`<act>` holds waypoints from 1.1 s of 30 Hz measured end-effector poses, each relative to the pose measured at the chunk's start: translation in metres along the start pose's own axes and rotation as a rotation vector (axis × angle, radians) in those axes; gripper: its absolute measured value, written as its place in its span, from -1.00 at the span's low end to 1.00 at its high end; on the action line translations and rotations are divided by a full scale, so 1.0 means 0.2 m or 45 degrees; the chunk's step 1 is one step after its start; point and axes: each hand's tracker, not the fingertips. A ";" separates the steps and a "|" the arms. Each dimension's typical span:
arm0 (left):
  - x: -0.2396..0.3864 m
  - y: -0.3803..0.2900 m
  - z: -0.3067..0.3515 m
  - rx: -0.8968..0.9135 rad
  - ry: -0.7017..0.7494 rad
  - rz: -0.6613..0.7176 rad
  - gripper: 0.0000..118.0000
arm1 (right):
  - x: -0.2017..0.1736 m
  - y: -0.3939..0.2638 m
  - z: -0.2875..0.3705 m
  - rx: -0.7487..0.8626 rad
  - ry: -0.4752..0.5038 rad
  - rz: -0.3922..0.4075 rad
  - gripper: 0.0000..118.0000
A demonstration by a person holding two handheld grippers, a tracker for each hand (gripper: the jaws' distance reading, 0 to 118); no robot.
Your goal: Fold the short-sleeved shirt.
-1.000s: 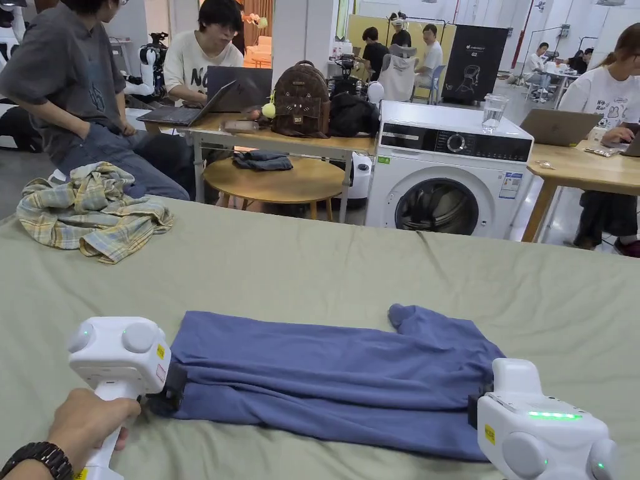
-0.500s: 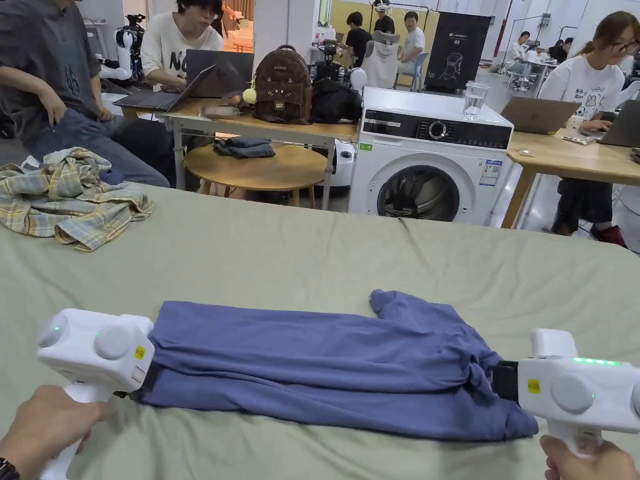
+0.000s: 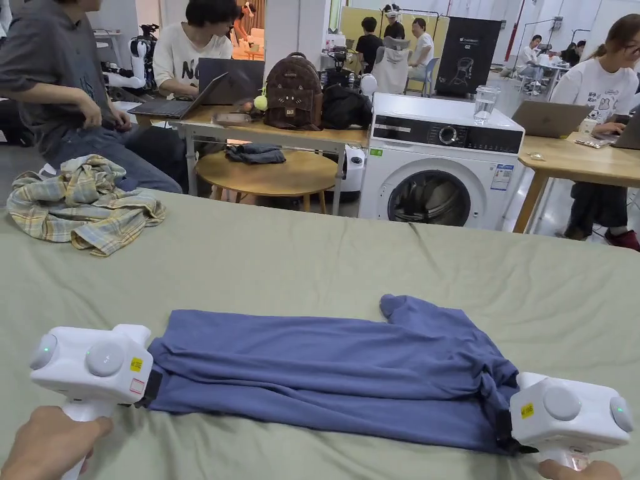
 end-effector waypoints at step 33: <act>-0.13 -0.56 0.16 -0.038 -0.002 0.011 -1.00 | -0.12 -0.70 0.39 -0.003 -0.227 0.219 -0.99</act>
